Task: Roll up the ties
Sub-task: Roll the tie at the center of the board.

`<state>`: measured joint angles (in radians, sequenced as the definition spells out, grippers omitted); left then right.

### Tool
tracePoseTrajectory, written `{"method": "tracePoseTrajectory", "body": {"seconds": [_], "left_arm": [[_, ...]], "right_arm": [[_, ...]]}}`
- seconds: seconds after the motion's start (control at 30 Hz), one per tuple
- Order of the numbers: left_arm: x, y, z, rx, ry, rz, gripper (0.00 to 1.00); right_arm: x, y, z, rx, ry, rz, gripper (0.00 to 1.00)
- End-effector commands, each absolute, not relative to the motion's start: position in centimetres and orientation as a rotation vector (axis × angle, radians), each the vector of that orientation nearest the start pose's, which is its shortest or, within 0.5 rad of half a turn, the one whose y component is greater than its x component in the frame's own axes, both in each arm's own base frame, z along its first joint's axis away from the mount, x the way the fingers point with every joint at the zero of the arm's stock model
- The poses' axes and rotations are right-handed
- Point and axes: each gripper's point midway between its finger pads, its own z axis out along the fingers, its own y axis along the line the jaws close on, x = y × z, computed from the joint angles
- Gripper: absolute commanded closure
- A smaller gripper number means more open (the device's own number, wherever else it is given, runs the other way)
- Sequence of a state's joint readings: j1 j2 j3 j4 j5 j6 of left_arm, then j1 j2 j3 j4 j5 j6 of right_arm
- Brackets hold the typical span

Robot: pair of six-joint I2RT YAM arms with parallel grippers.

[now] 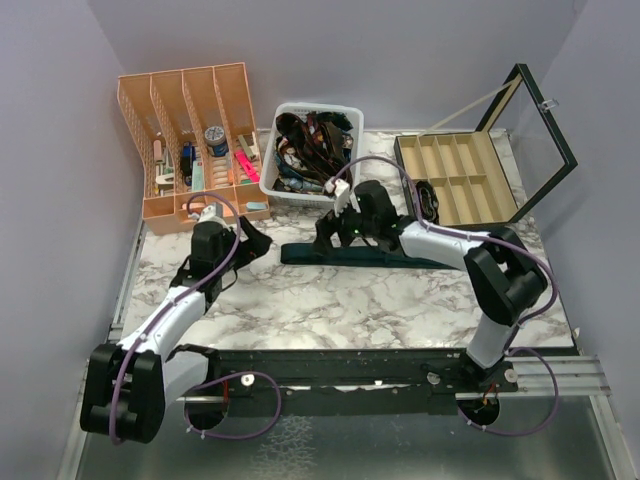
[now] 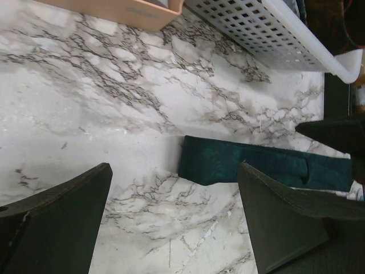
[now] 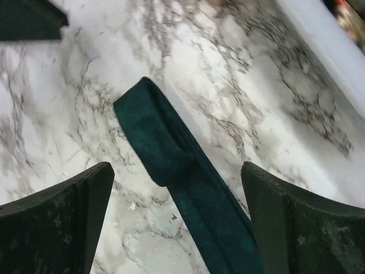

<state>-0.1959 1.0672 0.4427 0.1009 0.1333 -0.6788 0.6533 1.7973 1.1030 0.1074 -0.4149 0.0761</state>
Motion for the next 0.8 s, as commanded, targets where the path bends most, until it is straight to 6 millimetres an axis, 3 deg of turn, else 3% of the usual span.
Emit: {"method": "tracePoseTrajectory", "body": {"seconds": [0.0, 0.17, 0.3, 0.77], "left_arm": [[29.8, -8.7, 8.6, -0.548, 2.131, -0.597, 0.08], [29.4, -7.6, 7.6, -0.577, 2.157, -0.619, 0.08], [29.1, -7.1, 7.5, -0.577, 2.155, -0.639, 0.08], [29.1, -6.0, 7.3, -0.587, 2.153, -0.656, 0.08]], "right_arm": [[31.3, 37.5, 11.9, -1.286, 1.557, 0.793, 0.0], [29.7, 40.5, 10.0, -1.577, 1.376, 0.759, 0.0], [29.7, 42.0, 8.6, -1.646, 1.346, 0.741, 0.0], [30.4, 42.9, 3.6, -1.735, 1.435, 0.741, 0.0]]}}
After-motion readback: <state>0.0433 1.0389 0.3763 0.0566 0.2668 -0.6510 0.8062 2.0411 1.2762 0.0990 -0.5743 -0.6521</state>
